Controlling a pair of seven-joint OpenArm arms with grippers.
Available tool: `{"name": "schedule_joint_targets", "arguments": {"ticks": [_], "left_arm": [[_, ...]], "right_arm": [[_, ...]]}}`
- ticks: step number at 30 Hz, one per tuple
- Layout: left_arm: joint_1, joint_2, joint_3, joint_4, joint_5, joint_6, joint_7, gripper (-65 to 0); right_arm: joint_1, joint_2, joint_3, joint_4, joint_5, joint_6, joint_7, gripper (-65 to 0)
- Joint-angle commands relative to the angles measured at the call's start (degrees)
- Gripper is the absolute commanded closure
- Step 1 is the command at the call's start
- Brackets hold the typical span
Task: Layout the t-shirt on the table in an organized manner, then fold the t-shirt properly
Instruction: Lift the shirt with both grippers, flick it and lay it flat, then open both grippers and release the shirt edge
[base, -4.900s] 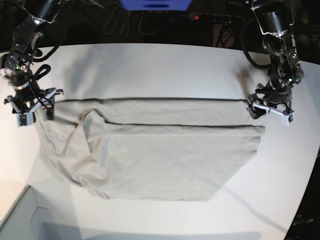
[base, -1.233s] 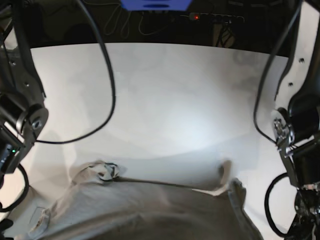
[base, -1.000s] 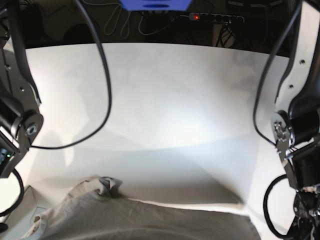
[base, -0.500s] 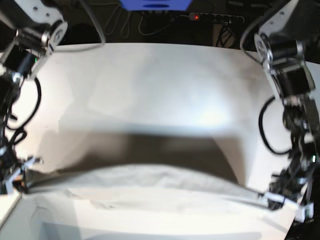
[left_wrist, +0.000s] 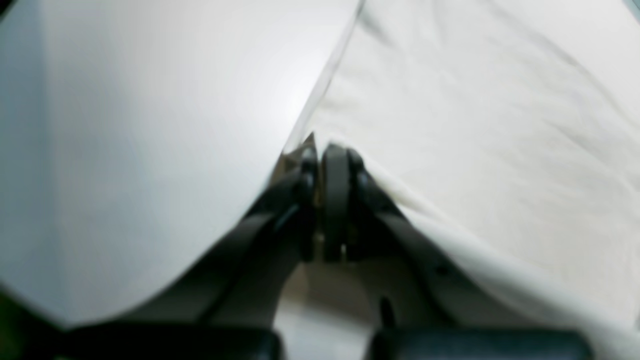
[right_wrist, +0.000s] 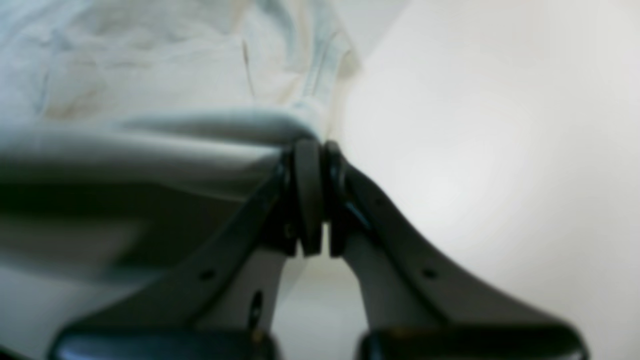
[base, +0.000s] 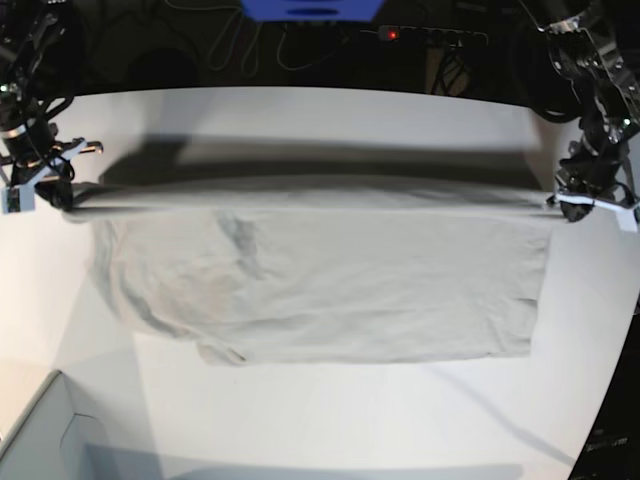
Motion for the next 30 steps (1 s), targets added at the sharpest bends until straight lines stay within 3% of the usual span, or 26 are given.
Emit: {"name": "schedule_joint_targets", "arguments": {"ticks": [1,5,13,30], "left_arm": [[0.59,-0.55,-0.47,-0.07,-1.84,-0.43,-1.16,0.0],[3.58,-0.9,-0.99,-4.38,-5.71,-0.43,-1.16,0.0],[6.13,-0.63,-5.04,-9.48,-8.79,-0.43,-1.16,0.0],[5.51,-0.9,-6.36,-9.74,-8.26,-0.43,-1.16,0.0]], "right_arm": [[-0.41,0.42,0.29,0.45,0.8,-0.14,1.51,0.0],[-2.78,-0.63,0.29,-1.75,0.8,-0.14,1.86,0.0],[-6.3,-1.34,-0.07,-7.03,0.71,-0.14,9.69,0.0],[-12.1,-1.51,-0.15,-7.2,0.71,-0.14,9.95,0.0]]}}
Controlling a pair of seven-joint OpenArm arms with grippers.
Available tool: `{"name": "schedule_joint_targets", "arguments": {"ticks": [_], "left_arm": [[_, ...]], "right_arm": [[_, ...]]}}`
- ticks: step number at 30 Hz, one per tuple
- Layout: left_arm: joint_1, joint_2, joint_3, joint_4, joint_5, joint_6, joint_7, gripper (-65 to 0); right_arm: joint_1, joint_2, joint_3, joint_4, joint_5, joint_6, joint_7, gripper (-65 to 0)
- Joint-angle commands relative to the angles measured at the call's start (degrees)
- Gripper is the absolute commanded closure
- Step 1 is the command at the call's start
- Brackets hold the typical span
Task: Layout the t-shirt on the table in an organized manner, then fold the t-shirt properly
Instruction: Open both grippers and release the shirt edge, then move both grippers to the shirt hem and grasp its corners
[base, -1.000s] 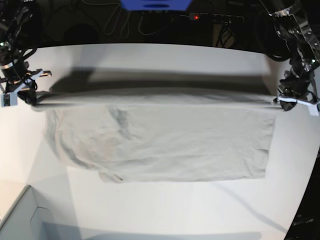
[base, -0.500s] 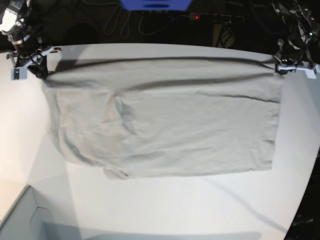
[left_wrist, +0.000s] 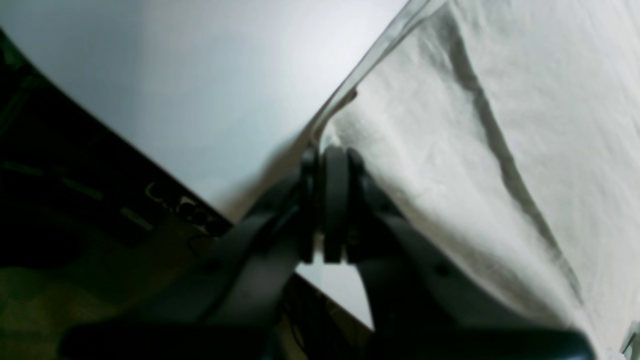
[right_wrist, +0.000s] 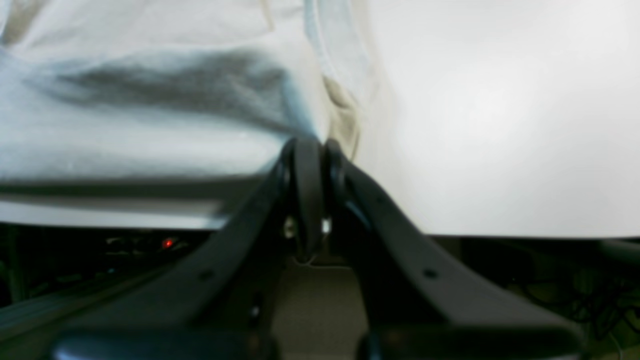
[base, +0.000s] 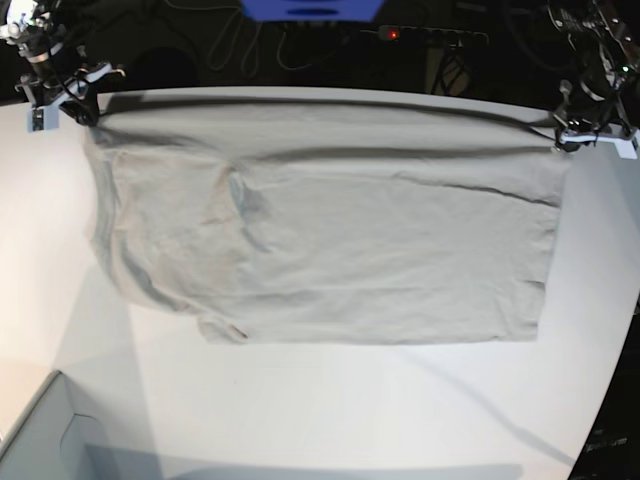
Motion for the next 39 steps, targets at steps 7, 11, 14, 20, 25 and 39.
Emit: {"name": "schedule_joint_targets", "arguments": {"ticks": [7,11,14,20,25,39], "left_arm": [[-0.01,-0.94,-0.15,1.39,-0.72,-0.28,-0.34,-1.3],[0.34,-1.73,-0.24,1.83,-0.81,-0.28,-0.34,-13.4],[1.13,-1.73,-0.94,4.55,-0.81,-0.28,-0.34,-22.9],[0.95,-1.73,-1.03,13.34,-0.81,-0.28,-0.34,-34.3],[-6.52,-3.4,-0.59,14.22,-0.28,-0.19,-0.43,-37.1],[-45.03,-11.4,15.68,-33.16,16.16,-0.11,-10.98,-41.2]], "right_arm": [[-0.27,0.83,0.41,1.74,0.69,-0.07,1.32,-9.1],[-1.07,0.83,0.85,5.08,0.78,-0.07,1.32,-22.3],[-1.42,0.39,2.96,8.78,0.78,-0.07,1.05,-29.1],[1.22,-1.9,9.21,13.0,0.78,-0.07,0.79,-32.7],[5.79,-1.19,8.15,13.0,0.6,-0.07,0.7,-33.0],[25.66,-0.84,-1.96,7.28,-15.13,-0.07,-8.97,-33.0]]}}
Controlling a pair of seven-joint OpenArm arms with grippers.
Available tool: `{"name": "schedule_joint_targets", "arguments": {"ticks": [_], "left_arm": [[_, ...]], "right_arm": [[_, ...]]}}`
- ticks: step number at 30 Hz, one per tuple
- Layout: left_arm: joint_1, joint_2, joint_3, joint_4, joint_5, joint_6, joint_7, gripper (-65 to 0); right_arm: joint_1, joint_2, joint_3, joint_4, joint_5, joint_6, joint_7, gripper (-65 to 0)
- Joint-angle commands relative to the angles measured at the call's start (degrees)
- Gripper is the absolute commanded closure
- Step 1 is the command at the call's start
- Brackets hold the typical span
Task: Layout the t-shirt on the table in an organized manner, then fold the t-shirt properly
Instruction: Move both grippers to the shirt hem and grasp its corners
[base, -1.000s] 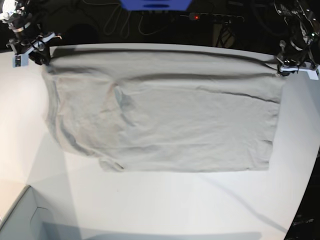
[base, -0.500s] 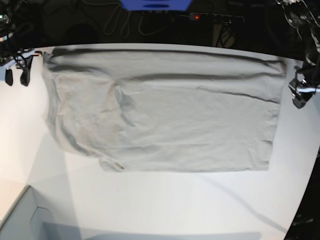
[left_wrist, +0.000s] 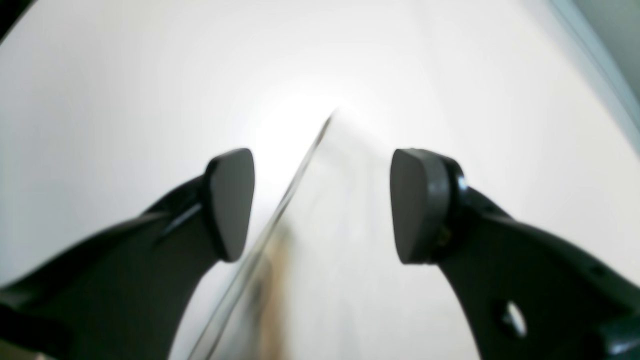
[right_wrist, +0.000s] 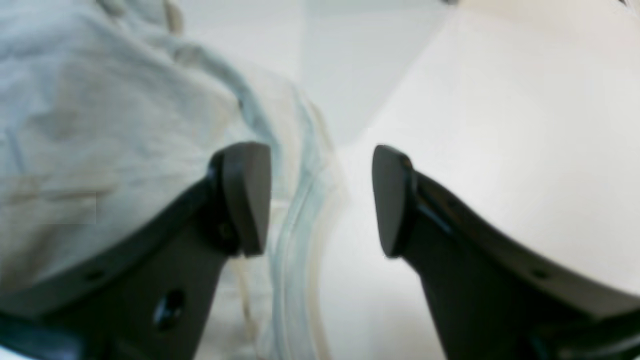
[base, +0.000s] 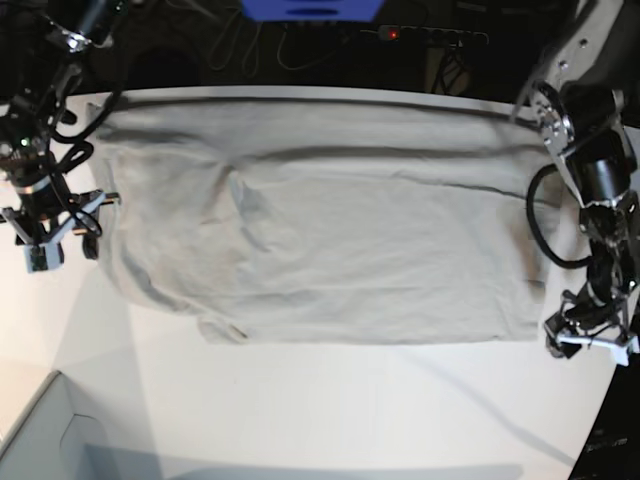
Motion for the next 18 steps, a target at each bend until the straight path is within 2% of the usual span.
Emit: {"name": "schedule_joint_targets", "arguments": {"ticks": [1,4,9,12,18], "left_arm": [[-2.02,-0.83,1.26,-2.4,1.37,0.16,-2.95,-41.2],[-5.27,-0.83,5.04,-11.9,5.5,0.16,-10.43,-41.2],[-6.94,-0.83,6.44,-22.36,6.82,0.16,-18.51,-41.2],[-6.85,-0.91,6.44,-24.47,6.82,0.33,-20.53,-41.2],[-5.89,-1.62,6.44,-24.56,6.82,0.24,-20.53,-41.2]], "right_arm": [[1.89,0.84,-0.06,-0.77,-0.47,-0.03,1.04,-33.0],[6.72,0.93,-1.55,-6.66,-4.34,-0.03,1.13,-33.0],[13.4,1.28,-1.55,-14.22,-8.56,-0.03,1.3,-33.0],[15.34,2.42,-1.64,-16.07,-8.56,-0.03,1.3,-33.0],[18.33,2.51,-1.73,-16.51,-8.56,-0.03,1.39,-33.0]]}}
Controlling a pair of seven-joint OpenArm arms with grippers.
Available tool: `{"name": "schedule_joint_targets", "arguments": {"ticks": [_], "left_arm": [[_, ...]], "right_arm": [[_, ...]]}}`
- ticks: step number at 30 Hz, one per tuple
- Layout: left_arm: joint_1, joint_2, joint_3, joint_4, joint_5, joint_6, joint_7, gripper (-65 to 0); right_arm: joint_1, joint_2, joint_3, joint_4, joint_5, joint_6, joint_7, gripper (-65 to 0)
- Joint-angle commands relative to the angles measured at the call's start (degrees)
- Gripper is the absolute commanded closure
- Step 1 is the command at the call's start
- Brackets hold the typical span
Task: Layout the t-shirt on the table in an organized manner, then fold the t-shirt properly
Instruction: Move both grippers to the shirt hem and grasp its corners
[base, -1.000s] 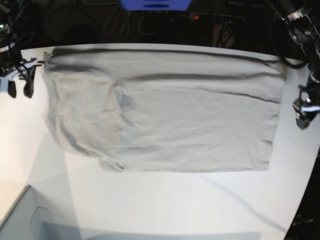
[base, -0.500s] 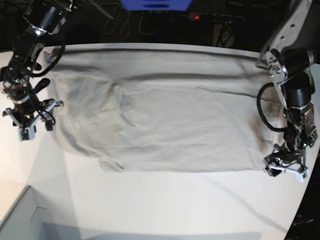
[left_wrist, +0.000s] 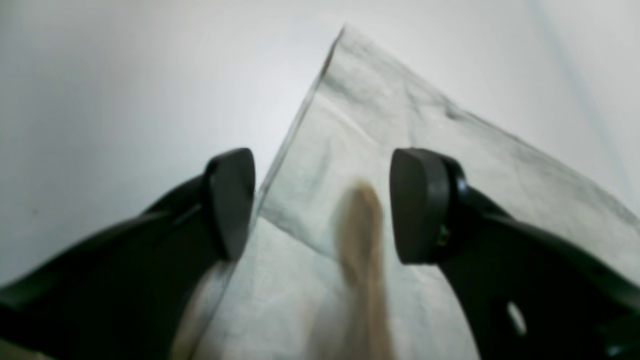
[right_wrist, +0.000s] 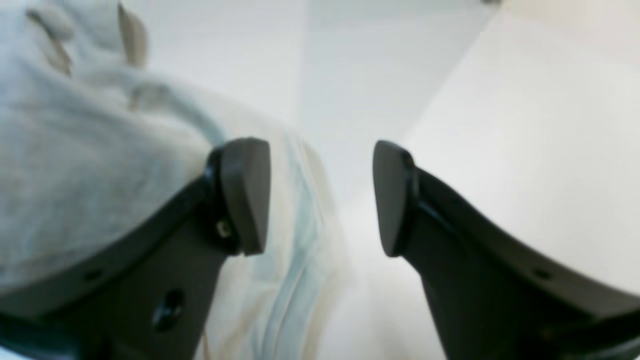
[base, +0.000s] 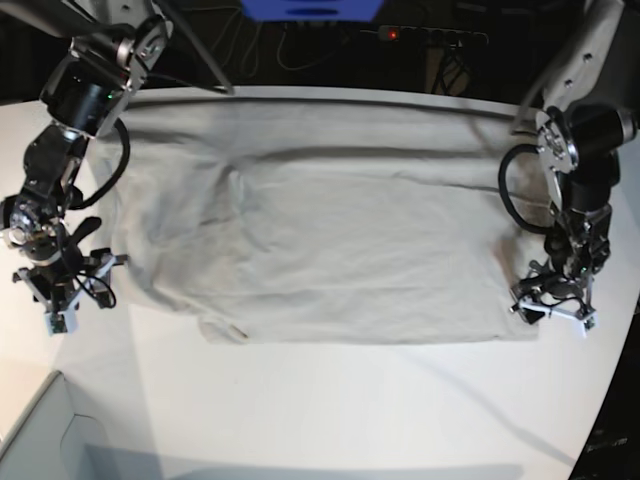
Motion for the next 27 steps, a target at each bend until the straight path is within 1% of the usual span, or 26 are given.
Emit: {"name": "schedule_joint_targets", "arguments": {"ticks": [1,4,6,10,11,12,14,15,20,21,27], "left_arm": [[-0.68,-0.92,0.02,0.73,-0.3,-0.35,-1.24,-41.2],[0.38,-0.92,0.02,0.73,-0.3,-0.35,-1.41,-41.0],[1.17,-0.83,0.02,0.73,-0.3,-0.35,-1.41,-40.9],[2.31,-0.83,0.02,0.73,-0.3,-0.43,-1.32,-40.5],[2.57,-0.83,0.02,0.73,-0.3,-0.43,-1.32,-38.7],[2.66,-0.83,0.02,0.73,-0.3,-0.43,-1.32,-35.5],[2.75,-0.65,0.02,0.73,-0.3,-0.43,-1.5,-27.4],[2.75,-0.57,0.02,0.73,-0.3,-0.43,-1.5,-22.9],[2.75,-0.39,0.02,0.73,-0.3,-0.43,-1.5,-2.6],[2.75,-0.39,0.02,0.73,-0.3,-0.43,-1.41,0.0],[2.75,-0.39,-0.07,0.73,-0.48,-0.43,-1.32,0.0]], "right_arm": [[1.61,0.54,-0.02,1.04,0.75,-0.03,1.33,-33.0],[2.4,0.54,-0.11,0.43,0.75,-0.03,1.33,-33.0],[3.45,0.9,-2.22,-2.91,0.66,-0.03,1.33,-33.0],[4.95,3.8,-6.62,-10.12,0.66,-0.03,1.42,-33.0],[5.56,4.76,-7.94,-12.14,0.66,-0.03,1.5,-33.0],[6.35,5.55,-8.64,-14.08,0.66,-0.03,1.5,-33.0],[8.2,6.43,-9.43,-17.59,0.66,-0.03,2.03,-33.0],[8.9,6.79,-9.52,-19.62,0.66,-0.03,3.17,-33.0],[9.52,9.33,-9.61,-28.06,0.66,-0.03,12.32,-33.1],[9.52,9.77,-9.61,-29.2,0.66,-0.03,14.16,-33.1],[9.61,11.62,-9.61,-36.85,0.66,-0.03,21.72,-33.1]]}}
